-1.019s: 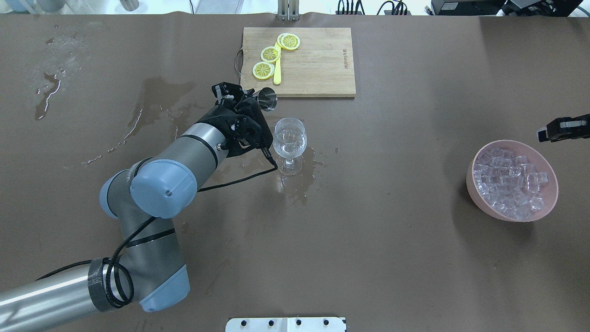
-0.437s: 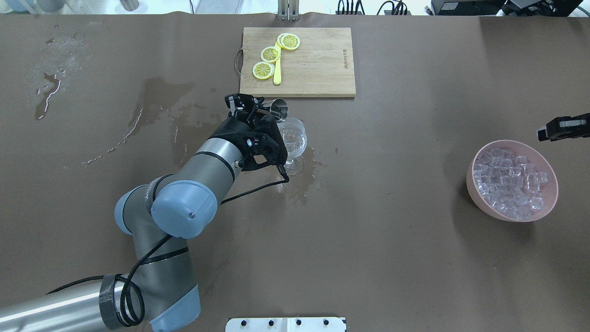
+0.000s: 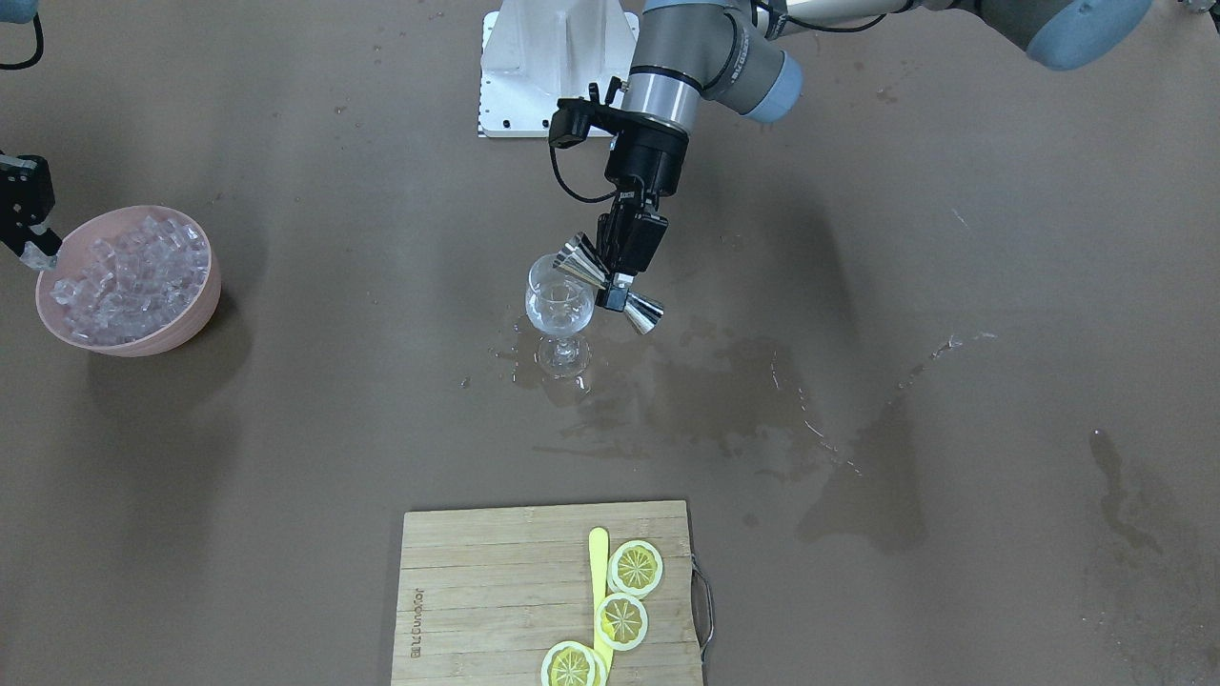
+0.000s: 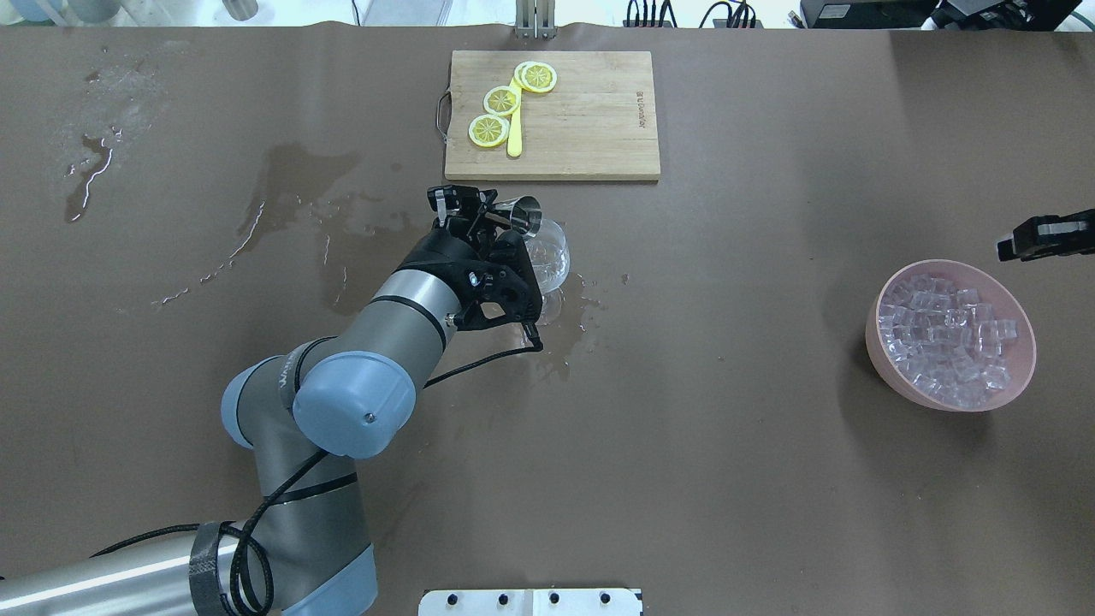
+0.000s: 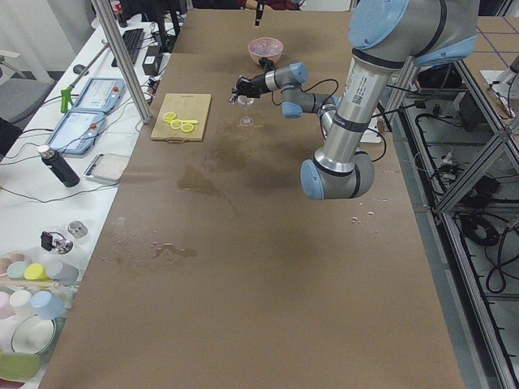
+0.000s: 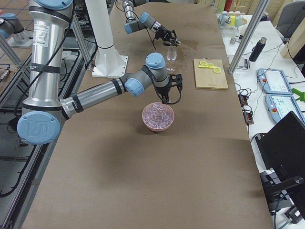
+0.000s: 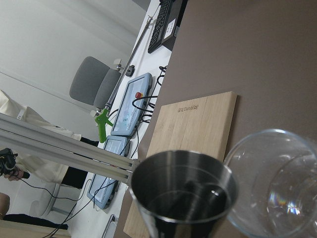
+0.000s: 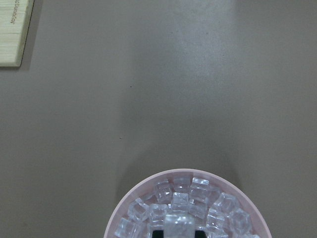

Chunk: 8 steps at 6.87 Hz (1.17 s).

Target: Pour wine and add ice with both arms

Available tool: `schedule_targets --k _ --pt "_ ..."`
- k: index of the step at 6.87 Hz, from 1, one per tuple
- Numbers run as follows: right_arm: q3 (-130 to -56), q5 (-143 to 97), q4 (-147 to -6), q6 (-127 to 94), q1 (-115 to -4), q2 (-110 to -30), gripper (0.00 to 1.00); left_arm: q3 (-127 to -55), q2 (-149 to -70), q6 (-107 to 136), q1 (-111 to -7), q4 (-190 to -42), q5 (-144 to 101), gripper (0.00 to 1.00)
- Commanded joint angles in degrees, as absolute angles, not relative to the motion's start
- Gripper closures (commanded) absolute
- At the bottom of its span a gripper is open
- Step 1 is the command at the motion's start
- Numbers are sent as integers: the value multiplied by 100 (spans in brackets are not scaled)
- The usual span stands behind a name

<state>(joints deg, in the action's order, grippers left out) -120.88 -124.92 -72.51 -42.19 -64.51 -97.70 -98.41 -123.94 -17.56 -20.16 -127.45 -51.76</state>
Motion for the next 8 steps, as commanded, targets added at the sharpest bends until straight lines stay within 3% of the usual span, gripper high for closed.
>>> schedule_targets --k 1,8 --pt "-12085 -12489 -7251 -4201 -6451 -9773 81 -9905 -12445 -2301 -2039 -12691 -5045 100" --pt "-12041 -12472 -7251 -4175 -6451 -9765 80 -9853 -12331 -2742 -2101 -12691 -4491 100"
